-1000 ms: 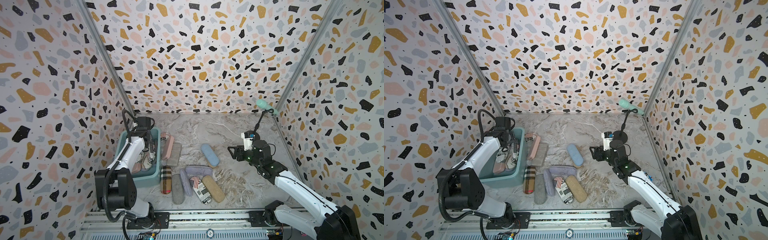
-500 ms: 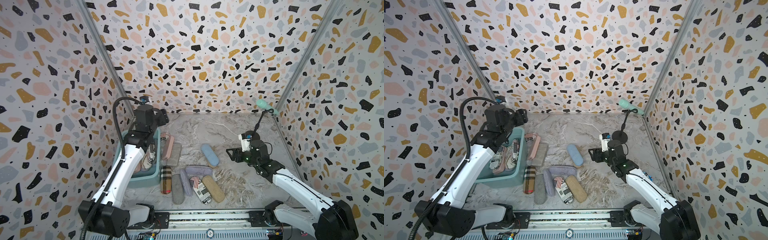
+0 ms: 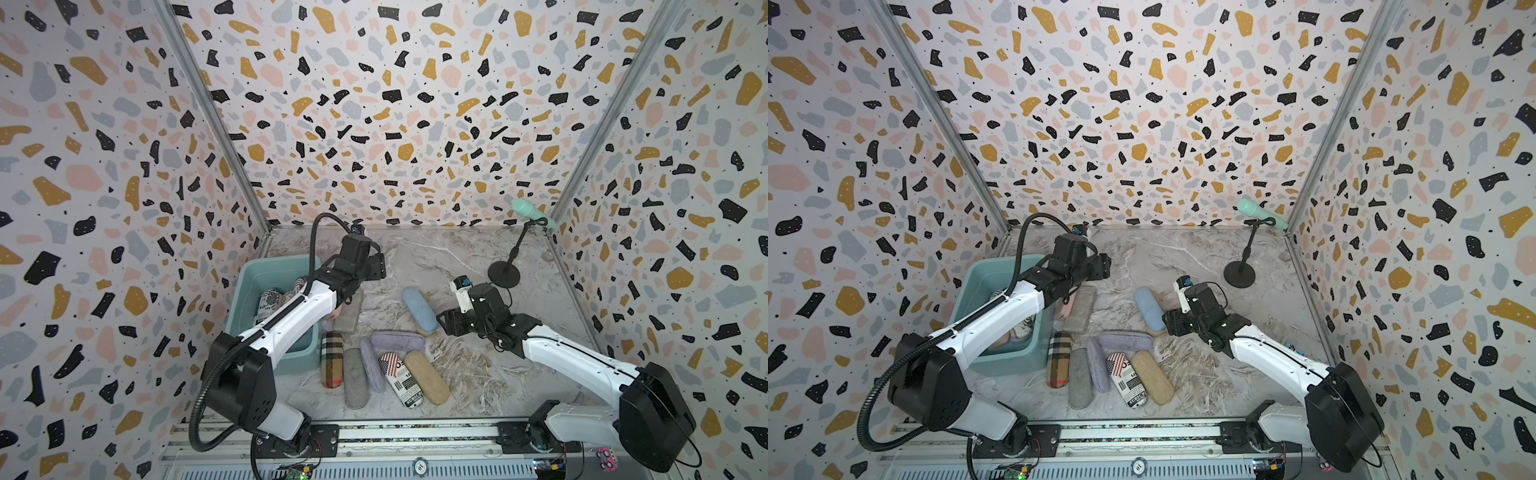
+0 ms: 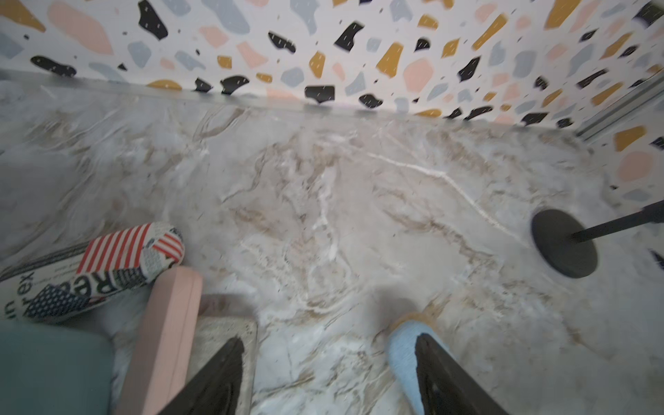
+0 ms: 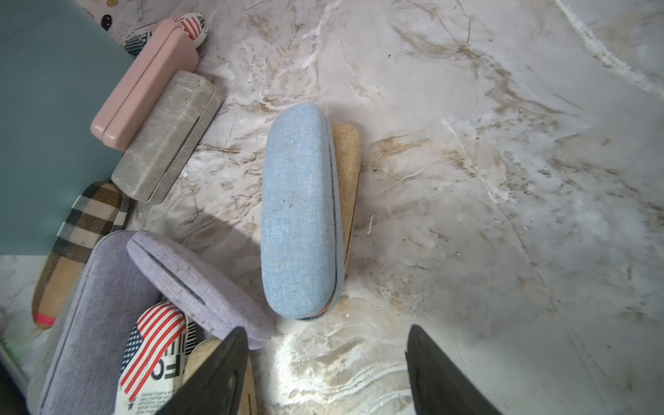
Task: Put the glasses cases into the storage boxes
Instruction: Place the glasses case in the storage box, then adjust the glasses case at the center of the board.
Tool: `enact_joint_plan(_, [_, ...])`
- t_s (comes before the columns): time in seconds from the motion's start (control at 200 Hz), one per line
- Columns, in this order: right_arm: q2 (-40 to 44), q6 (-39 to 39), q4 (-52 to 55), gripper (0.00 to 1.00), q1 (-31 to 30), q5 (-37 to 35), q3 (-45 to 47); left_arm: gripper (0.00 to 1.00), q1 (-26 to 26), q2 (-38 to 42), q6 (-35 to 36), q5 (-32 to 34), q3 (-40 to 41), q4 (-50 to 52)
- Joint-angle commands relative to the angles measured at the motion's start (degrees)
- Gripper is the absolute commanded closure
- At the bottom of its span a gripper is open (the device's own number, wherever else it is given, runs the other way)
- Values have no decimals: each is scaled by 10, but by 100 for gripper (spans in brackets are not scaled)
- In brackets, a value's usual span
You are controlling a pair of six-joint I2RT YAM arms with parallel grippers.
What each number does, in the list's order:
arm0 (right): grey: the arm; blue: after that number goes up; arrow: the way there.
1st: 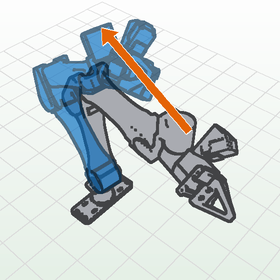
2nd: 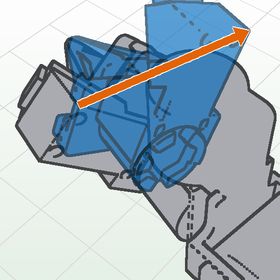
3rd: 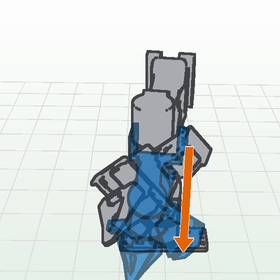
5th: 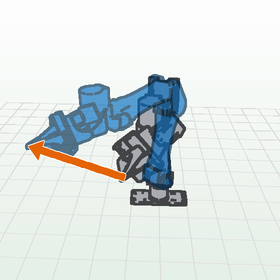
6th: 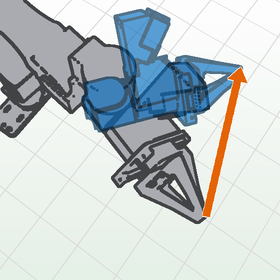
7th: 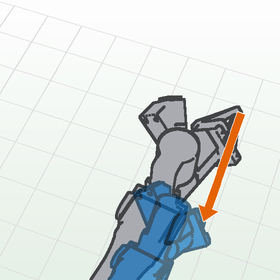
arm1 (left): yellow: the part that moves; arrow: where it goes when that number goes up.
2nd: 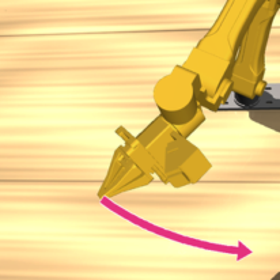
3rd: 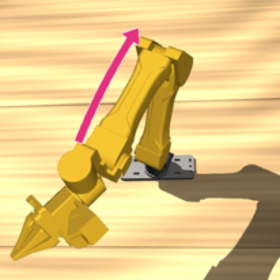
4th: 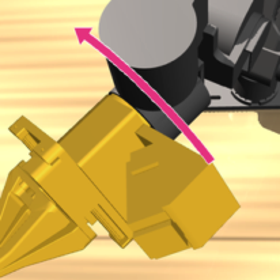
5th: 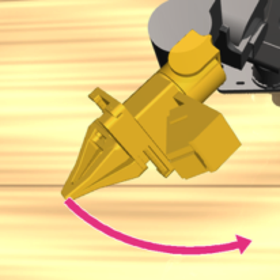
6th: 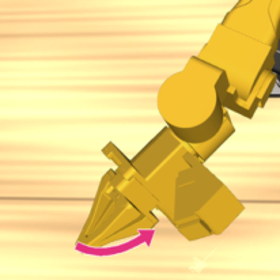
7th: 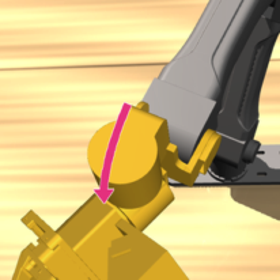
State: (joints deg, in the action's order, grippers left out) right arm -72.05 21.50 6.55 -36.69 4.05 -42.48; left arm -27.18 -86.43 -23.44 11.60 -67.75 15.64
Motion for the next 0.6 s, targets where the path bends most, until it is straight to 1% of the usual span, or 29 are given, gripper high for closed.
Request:
enact_joint_plan(0.0, [-11,-3,-19,28,1,-25,-13,24,-9,6,-13,103,22,31])
enact_joint_plan(0.085, [-21,-10,-34,27,4,-31,-14,24,-10,-1,-32,143,40,58])
enact_joint_plan(0.175, [-27,-10,-62,23,18,-32,-6,22,-11,-7,-47,168,75,56])
enact_joint_plan(0.275, [-25,-1,-105,19,50,-13,13,21,-12,-23,-45,128,105,40])
enact_joint_plan(0.405, [-13,16,-149,16,91,9,40,20,-13,-32,-54,109,145,19])
enact_joint_plan(0.455, [-1,28,-167,16,98,9,57,20,-15,-30,-55,90,160,3])
enact_joint_plan(0.596, [26,43,-200,12,101,0,101,19,-21,-18,-67,82,185,-3])
